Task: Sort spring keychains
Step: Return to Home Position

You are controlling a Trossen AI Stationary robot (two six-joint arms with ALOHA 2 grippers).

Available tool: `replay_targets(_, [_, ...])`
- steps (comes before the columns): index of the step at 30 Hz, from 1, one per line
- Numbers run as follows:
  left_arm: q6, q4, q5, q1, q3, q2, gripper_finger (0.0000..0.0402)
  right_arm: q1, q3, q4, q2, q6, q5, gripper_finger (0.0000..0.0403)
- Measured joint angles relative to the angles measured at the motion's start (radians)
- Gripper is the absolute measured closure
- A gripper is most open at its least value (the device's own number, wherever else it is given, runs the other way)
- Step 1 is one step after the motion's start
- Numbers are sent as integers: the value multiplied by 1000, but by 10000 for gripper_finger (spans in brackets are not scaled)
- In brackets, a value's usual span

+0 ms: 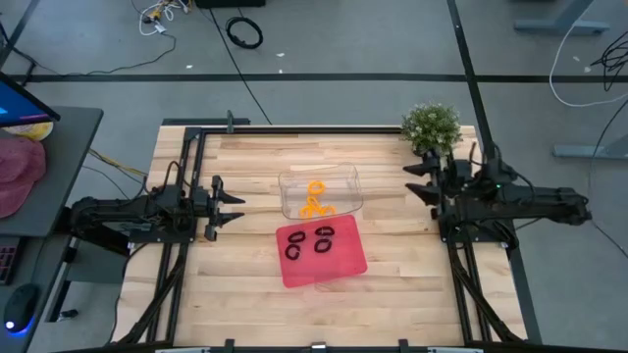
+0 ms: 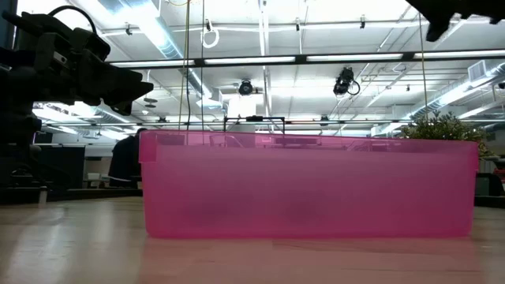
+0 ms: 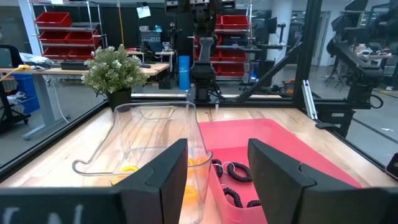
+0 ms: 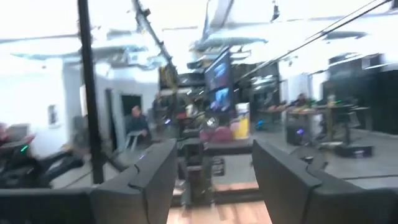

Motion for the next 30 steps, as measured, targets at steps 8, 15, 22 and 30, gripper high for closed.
replay_targets(8, [0,0,0,0,0,0,229,0,-120,13,-210,-39,20,193])
replay_targets(15, [0,0,0,0,0,0,229,0,-308,252,-338,-62,0,193])
replay_targets(22, [0,0,0,0,0,0,229,0,-354,261,-362,-86,-1,193])
replay_targets(30, [0,0,0,0,0,0,229,0,-353,143,-363,-164,8,193])
